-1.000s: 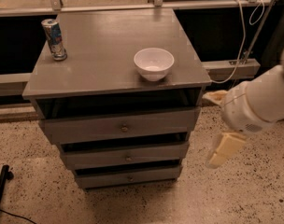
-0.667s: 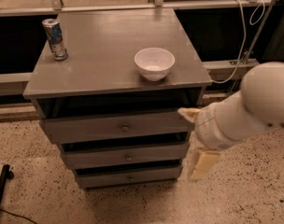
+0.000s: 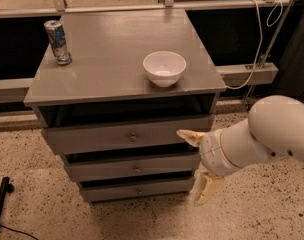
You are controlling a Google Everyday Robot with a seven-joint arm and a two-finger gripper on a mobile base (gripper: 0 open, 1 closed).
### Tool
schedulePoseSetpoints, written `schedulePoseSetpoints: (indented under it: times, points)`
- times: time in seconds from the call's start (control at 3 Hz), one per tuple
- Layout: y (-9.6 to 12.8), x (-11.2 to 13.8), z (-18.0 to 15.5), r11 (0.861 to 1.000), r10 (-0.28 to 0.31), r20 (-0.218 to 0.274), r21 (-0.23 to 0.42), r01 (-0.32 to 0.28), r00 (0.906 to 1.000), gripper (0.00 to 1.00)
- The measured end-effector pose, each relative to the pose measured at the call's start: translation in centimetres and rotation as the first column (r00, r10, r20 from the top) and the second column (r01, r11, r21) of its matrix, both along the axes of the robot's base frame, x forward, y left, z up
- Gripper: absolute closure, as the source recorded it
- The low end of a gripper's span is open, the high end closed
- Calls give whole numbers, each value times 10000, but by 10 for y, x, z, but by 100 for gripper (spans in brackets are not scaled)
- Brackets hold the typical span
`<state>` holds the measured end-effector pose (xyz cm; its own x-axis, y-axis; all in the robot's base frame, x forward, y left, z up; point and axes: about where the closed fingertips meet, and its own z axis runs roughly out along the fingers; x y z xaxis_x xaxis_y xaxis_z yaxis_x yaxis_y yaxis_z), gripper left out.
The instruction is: Open top drawer
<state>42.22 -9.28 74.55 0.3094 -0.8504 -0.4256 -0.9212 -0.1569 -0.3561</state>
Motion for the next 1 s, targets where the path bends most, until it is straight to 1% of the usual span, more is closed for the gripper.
schedulePoseSetpoints:
  times: [0.33, 0.67, 1.0]
  points:
    - [6, 23, -15, 9940, -548, 291, -935, 573, 9981, 0]
    - [6, 54, -27, 9807, -540, 1145, -1807, 742, 9920, 0]
    - [6, 86, -34, 9631, -107, 1992, -2616, 637, 9799, 0]
